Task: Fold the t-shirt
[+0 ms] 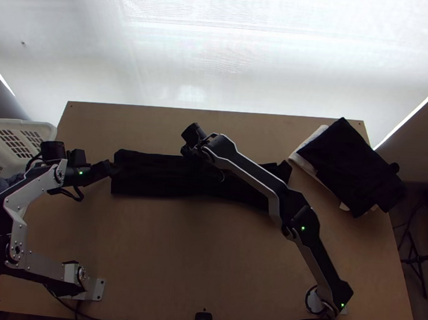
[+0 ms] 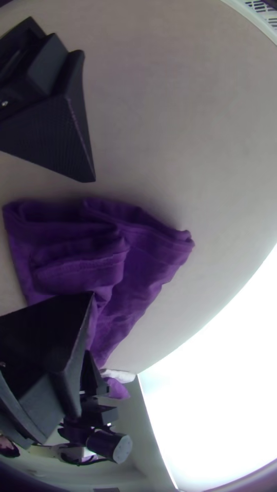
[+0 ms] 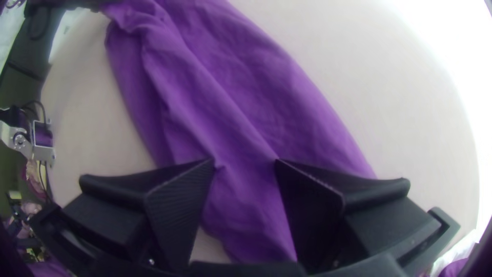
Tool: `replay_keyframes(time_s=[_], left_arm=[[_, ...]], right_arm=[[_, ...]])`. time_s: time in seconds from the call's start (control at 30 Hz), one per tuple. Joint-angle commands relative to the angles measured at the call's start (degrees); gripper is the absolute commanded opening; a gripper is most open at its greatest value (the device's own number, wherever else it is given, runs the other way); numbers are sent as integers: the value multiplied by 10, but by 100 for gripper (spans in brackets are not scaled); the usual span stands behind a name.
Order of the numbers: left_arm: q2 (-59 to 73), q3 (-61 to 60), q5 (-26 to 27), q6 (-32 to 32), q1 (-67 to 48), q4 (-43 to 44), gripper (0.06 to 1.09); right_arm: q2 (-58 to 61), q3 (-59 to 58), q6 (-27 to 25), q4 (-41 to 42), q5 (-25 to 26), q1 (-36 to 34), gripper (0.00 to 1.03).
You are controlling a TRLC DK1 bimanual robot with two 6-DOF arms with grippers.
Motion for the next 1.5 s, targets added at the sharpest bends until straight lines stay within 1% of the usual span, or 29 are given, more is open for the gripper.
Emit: replay_keyframes(time_s=[0.0, 0.23, 0.4, 0.63, 0.73, 0.77, 0.8, 0.83, 0.87, 0.9, 0.93, 0.97, 1.1, 1.2, 1.33, 1.47], left_arm=[[51, 29, 29, 13, 6, 13, 104], [74, 43, 55, 12, -13, 20, 104], [76, 46, 101, 15, -38, 3, 104], [75, 49, 115, 19, -82, -12, 104], [80, 49, 115, 18, -98, -13, 103], [81, 49, 114, 17, -101, -13, 98], [84, 49, 114, 13, -102, -12, 87], [85, 49, 114, 8, -101, -12, 74], [86, 50, 110, -7, -96, -5, 58], [86, 50, 102, -28, -92, 7, 35], [86, 49, 87, -47, -88, 23, 9], [87, 49, 71, -55, -84, 30, 9], [77, 47, 56, -48, -58, 31, 9], [53, 49, 56, -35, -15, 11, 9], [22, 50, 56, 27, 55, -31, 9], [24, 62, 56, 78, 121, -75, 9]], right_arm=[[0, -7, 0, -1, 0, -2, 56], [-4, -12, 1, -1, 0, -4, 56], [-5, -9, 4, -1, 0, -11, 56], [-12, -8, 5, -1, 0, -24, 56], [-18, -9, 5, -1, 0, -29, 56], [-22, -10, 5, -1, 0, -32, 56], [-27, -10, 6, -1, 0, -35, 56], [-33, -10, 9, -1, 0, -39, 56], [-42, -10, 13, -2, 0, -45, 56], [-52, -10, 16, -6, -1, -50, 56], [-66, -12, 23, -8, -1, -57, 56], [-84, -17, 27, -13, -1, -64, 56], [-185, -71, 38, -15, -7, -96, 56], [-261, -124, 38, -13, -19, -131, 58], [-333, -184, 24, -9, -33, -194, 58], [-373, -224, 10, -8, -42, -243, 58]])
